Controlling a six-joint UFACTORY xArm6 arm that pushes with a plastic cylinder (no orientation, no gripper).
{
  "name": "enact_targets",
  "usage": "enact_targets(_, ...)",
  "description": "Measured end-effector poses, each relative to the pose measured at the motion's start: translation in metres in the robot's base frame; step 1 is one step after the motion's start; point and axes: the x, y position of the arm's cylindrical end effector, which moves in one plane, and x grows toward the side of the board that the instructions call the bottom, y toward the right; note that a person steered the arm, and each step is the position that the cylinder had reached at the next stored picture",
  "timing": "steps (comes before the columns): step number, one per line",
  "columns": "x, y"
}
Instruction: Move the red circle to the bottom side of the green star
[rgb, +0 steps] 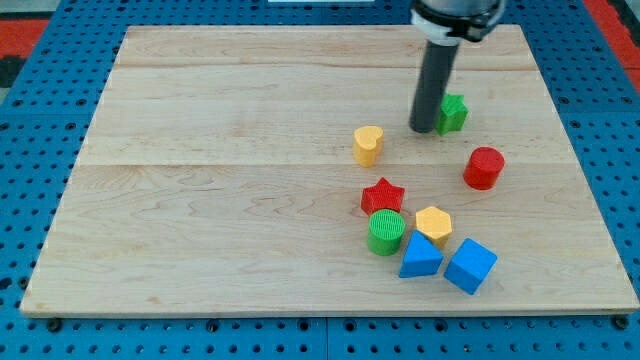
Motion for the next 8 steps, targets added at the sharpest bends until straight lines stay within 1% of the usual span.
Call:
enact_targets(1, 0.000, -0.037)
enact_targets(2, -0.010, 0.025)
enact_targets(3, -0.015, 0.042)
enact_targets(4, -0.014, -0.024)
enact_targets(5, 0.027, -0.003)
enact_targets(7, 0.080, 0.068)
enact_targets(8, 0.111, 0.043)
